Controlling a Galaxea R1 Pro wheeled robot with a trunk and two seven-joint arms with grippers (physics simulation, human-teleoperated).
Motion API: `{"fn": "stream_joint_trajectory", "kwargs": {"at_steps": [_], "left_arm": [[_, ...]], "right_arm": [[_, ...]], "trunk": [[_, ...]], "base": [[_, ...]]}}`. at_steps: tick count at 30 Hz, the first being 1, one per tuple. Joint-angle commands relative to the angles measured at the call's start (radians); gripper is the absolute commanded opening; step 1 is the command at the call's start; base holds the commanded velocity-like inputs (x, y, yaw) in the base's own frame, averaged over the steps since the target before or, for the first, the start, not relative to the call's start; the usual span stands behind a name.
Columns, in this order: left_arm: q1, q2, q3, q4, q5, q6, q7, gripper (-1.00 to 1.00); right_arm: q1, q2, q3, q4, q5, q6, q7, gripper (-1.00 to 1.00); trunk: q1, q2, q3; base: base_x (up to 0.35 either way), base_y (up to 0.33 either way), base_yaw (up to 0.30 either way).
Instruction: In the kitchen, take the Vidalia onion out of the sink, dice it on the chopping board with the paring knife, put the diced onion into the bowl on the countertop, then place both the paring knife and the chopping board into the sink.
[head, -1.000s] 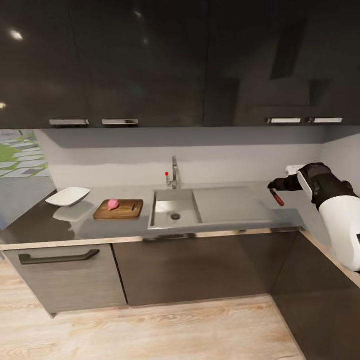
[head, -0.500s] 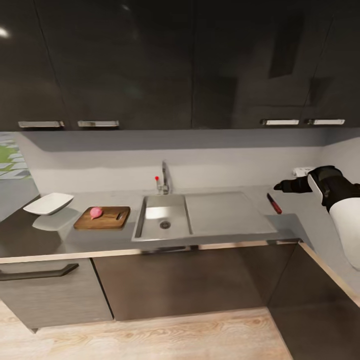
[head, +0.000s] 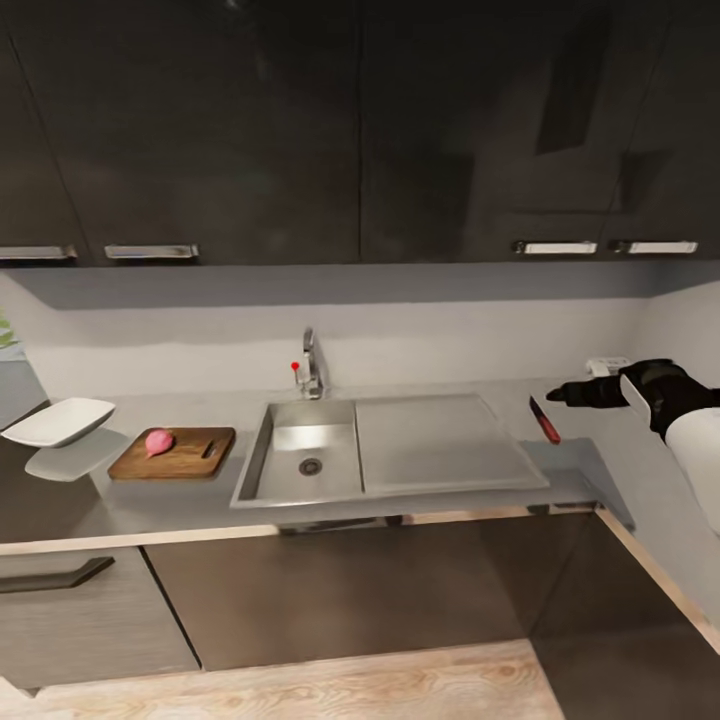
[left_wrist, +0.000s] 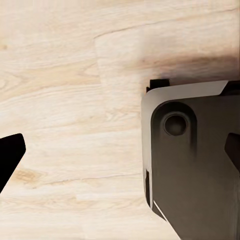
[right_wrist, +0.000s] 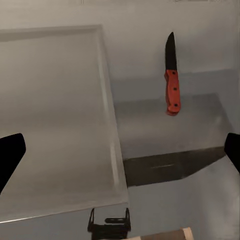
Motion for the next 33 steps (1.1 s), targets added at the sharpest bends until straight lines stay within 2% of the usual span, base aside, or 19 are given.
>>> {"fn": "stream_joint_trajectory", "kwargs": {"at_steps": [1,9,18,25,29,33], "left_arm": [[-0.002,0.0,-0.009,0.004,0.01,-0.007,0.0,1.0],[-0.001,0.0,-0.009,0.004,0.01,-0.007,-0.001,1.0],[-0.001,0.0,-0.009,0.004,0.01,-0.007,-0.001,1.0],[-0.001,0.0,-0.009,0.004,0.01,-0.007,-0.001,1.0],[-0.001,0.0,-0.009,0.004,0.01,-0.007,-0.001,1.0],[-0.001,0.001,-0.009,0.004,0.01,-0.007,-0.001,1.0]], "right_arm": [[-0.001,-0.001,0.002,-0.003,0.011,0.004,0.008,1.0],[-0.001,-0.012,0.004,-0.009,0.012,0.007,0.006,1.0],[-0.001,-0.018,0.006,-0.004,0.013,0.007,0.005,1.0],[0.0,-0.019,0.005,0.005,0.03,0.006,0.001,1.0],[0.001,-0.043,0.004,0.015,0.032,0.002,0.006,1.0],[0.001,-0.049,0.004,0.038,0.032,-0.001,0.008,1.0]], "trunk": [[0.001,-0.002,-0.002],[0.001,-0.002,-0.002],[0.001,-0.002,-0.002],[0.001,-0.002,-0.002],[0.001,-0.002,-0.002],[0.001,-0.002,-0.002]], "base": [[0.234,-0.013,0.0],[0.219,-0.003,0.0],[0.029,0.0,0.0],[0.0,0.0,0.0],[0.0,0.0,0.0],[0.0,0.0,0.0]]}}
